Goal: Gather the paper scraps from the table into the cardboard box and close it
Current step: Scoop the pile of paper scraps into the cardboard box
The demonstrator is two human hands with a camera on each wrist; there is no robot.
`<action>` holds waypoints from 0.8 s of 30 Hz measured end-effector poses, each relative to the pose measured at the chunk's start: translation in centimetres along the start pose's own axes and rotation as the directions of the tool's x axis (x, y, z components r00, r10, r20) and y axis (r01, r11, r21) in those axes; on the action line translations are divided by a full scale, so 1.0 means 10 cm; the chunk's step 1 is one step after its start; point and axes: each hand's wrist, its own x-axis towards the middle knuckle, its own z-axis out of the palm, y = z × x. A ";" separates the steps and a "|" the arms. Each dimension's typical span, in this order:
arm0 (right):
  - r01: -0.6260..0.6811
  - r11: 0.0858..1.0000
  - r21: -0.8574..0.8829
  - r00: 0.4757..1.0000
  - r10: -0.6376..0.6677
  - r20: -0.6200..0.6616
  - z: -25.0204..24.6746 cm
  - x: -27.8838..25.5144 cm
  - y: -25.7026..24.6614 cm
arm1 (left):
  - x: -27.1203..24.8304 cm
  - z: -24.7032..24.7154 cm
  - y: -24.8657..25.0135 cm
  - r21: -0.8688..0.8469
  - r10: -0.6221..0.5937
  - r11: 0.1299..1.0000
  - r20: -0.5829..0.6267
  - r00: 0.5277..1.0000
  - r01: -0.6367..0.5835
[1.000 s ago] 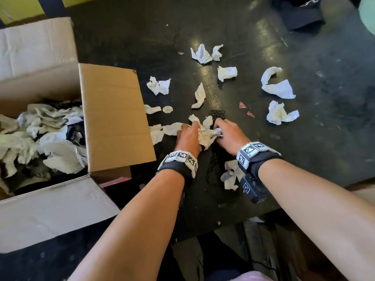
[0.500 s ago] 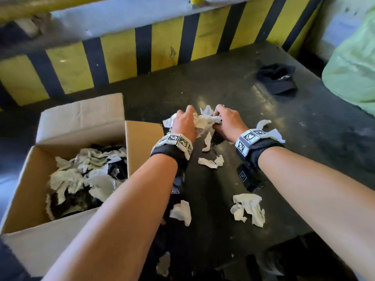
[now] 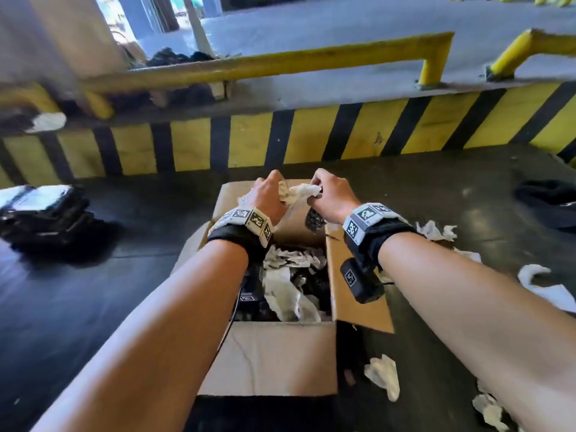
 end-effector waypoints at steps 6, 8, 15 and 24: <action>-0.037 0.998 -0.051 0.991 0.043 0.128 0.88 0.20 -0.42 | 0.04 -0.07 -1.01 -0.011 -0.080 0.997 0.080 0.994 0.081; -0.081 0.990 -0.116 0.979 0.100 0.175 1.13 0.22 -0.41 | 0.07 0.06 -1.23 -0.001 -0.100 0.995 0.125 0.987 0.101; -0.142 0.890 -0.433 0.790 0.366 0.492 1.65 0.30 -0.03 | 0.35 0.72 -1.72 0.137 -0.168 0.982 0.350 0.921 0.127; -0.163 0.808 -0.567 0.566 0.547 0.617 2.18 0.30 0.40 | 0.90 2.09 -2.70 0.292 -0.299 0.947 0.641 0.707 0.135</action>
